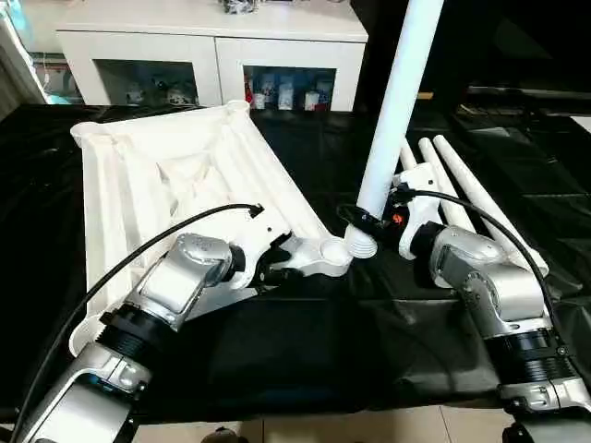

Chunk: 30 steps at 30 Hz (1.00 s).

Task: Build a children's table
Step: Insert table leg to table base

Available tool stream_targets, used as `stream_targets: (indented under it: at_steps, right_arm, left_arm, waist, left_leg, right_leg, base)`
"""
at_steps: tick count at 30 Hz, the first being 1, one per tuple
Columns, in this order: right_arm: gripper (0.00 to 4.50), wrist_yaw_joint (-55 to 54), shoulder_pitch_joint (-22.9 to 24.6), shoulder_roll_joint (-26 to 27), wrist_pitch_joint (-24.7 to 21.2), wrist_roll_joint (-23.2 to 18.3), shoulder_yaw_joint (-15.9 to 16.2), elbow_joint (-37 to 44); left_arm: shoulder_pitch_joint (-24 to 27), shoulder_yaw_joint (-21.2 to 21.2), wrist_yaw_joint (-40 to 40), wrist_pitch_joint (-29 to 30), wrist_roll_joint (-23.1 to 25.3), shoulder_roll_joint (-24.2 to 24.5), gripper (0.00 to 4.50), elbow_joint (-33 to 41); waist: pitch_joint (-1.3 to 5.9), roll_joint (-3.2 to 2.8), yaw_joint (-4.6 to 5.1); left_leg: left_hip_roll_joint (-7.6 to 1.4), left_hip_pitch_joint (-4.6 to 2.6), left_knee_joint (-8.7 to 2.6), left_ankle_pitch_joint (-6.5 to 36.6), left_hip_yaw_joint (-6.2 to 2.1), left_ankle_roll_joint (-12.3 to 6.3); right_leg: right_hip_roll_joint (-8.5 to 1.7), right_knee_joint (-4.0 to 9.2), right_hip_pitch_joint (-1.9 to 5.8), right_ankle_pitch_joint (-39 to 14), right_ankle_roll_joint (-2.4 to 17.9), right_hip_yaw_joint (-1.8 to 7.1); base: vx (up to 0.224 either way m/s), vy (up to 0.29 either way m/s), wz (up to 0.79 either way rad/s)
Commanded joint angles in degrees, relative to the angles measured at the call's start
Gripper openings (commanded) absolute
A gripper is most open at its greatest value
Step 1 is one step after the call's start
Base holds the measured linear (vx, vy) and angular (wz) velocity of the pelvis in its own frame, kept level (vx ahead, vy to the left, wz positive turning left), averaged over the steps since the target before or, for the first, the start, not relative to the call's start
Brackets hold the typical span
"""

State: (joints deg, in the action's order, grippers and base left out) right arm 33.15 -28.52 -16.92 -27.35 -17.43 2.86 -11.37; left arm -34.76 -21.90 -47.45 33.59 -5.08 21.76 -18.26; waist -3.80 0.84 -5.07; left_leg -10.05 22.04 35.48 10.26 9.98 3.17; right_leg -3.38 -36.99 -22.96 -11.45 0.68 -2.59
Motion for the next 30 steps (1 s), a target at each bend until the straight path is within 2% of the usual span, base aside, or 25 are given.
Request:
stream_targets:
  at_steps: [1,5,7,11,13,15,18,23,25,26,27,30]
  right_arm:
    - [1.87,0.46,-0.43,-0.05,0.63,0.22,-0.02,0.64]
    - [1.86,0.43,-0.61,0.04,0.74,0.29,-0.12,0.33]
    - [1.86,0.42,-0.64,0.17,0.66,0.36,-0.18,0.47]
    - [1.86,0.32,-0.66,0.25,0.99,0.52,-0.23,0.23]
    - [1.86,0.29,-0.68,0.26,1.06,0.56,-0.26,0.15]
    - [1.86,0.23,-0.66,0.27,1.12,0.53,-0.49,0.13]
    - [1.86,0.13,-0.71,0.38,1.26,0.59,-0.58,-0.01]
    - [1.86,0.05,-1.17,0.57,1.08,0.5,-0.75,-0.06]
    - [1.86,0.12,-1.37,0.69,1.08,0.29,-0.96,-0.32]
    - [1.86,0.17,-1.35,0.98,0.87,-0.14,-1.24,-0.67]
    - [1.86,0.22,-1.32,1.03,0.83,-0.22,-1.27,-0.74]
    - [1.86,2.44,-1.13,1.26,0.64,-0.42,0.15,-2.08]
  left_arm:
    - [-0.7,-0.51,-0.63,0.8,0.45,0.26,1.65,1.33]
    - [-0.69,-1.18,-0.75,1.16,1.47,0.45,1.4,1.7]
    - [-0.5,-1.49,-1.4,1.44,1.34,0.32,1.2,2.01]
    - [0.18,-2.26,-2.38,1.05,1.44,0.38,0.84,2.19]
    - [0.29,-2.35,-2.49,0.95,1.52,0.39,0.72,2.2]
    - [0.39,-2.85,-2.7,0.48,2.17,0.52,0.6,1.62]
    - [0.58,-3.57,-3.68,-0.32,2.75,0.84,0.33,1.29]
    - [0.82,-2.8,-3.85,-1.1,2.36,0.8,0.02,1.62]
    - [1.26,-0.91,-4.19,-0.92,0.55,0.37,0.02,2.66]
    - [2.06,-0.24,-4.8,-1.32,-0.25,0.66,0.0,3.7]
    - [2.26,-0.15,-4.94,-1.36,-0.4,0.74,0.0,3.94]
    - [5.15,-0.69,-6.03,-1.78,-0.36,2.25,0.0,6.82]
  waist:
    - [4.38,-0.9,-0.02]
    - [4.35,-0.9,-0.02]
    - [4.34,-1.15,-0.01]
    - [4.31,-1.26,0.02]
    - [4.32,-1.1,0.06]
    - [4.31,-1.41,0.04]
    - [4.29,-1.34,0.11]
    - [4.35,-1.48,0.16]
    - [4.4,-1.28,0.18]
    - [4.36,-0.81,0.3]
    - [4.44,-1.04,0.19]
    - [4.43,-0.97,0.36]
  left_leg:
    - [-2.81,-1.27,-4.49,11.36,-1.17,1.45]
    - [-2.78,-1.23,-4.52,11.59,-1.16,1.49]
    - [-2.83,-1.29,-4.56,11.81,-1.24,1.68]
    - [-2.79,-1.27,-4.59,12.26,-1.22,1.75]
    - [-2.74,-1.19,-4.55,12.04,-1.18,1.59]
    - [-2.75,-1.2,-4.54,11.94,-1.21,1.53]
    - [-2.73,-1.15,-4.59,12.09,-1.22,1.32]
    - [-2.74,-1.14,-4.54,11.82,-1.18,1.27]
    - [-2.78,-1.15,-4.54,11.39,-1.15,1.11]
    - [-2.77,-1.09,-4.53,11.07,-1.01,0.88]
    - [-2.83,-1.06,-4.48,10.77,-1.13,0.83]
    - [-2.92,-1.11,-4.54,10.42,-1.02,0.46]
  right_leg:
    - [-4.6,4.63,2.94,-6.11,13.03,2.72]
    - [-4.6,4.73,2.92,-6.7,12.73,2.76]
    - [-4.62,4.69,2.87,-6.87,12.78,2.72]
    - [-4.57,4.77,2.85,-6.82,12.86,2.75]
    - [-4.59,4.8,2.94,-6.88,12.75,2.79]
    - [-4.58,4.8,2.89,-6.93,12.73,2.78]
    - [-4.52,4.88,2.92,-7.32,12.65,2.74]
    - [-4.55,4.88,2.87,-7.56,12.51,2.78]
    - [-4.57,4.79,2.87,-7.17,12.66,2.78]
    - [-4.53,4.87,2.86,-7.01,12.7,2.78]
    - [-4.73,4.66,2.93,-6.81,12.92,2.78]
    - [-4.59,4.73,2.75,-6.73,12.89,2.76]
  base:
    - [0.0,0.0,0.0]
    - [0.0,0.0,0.0]
    - [0.0,0.0,0.0]
    - [0.0,0.0,0.0]
    - [0.0,0.0,0.0]
    - [0.0,0.0,0.0]
    - [0.0,0.0,0.0]
    - [0.0,0.0,0.0]
    - [0.0,0.0,0.0]
    - [0.0,0.0,0.0]
    - [0.0,0.0,0.0]
    - [0.0,0.0,0.0]
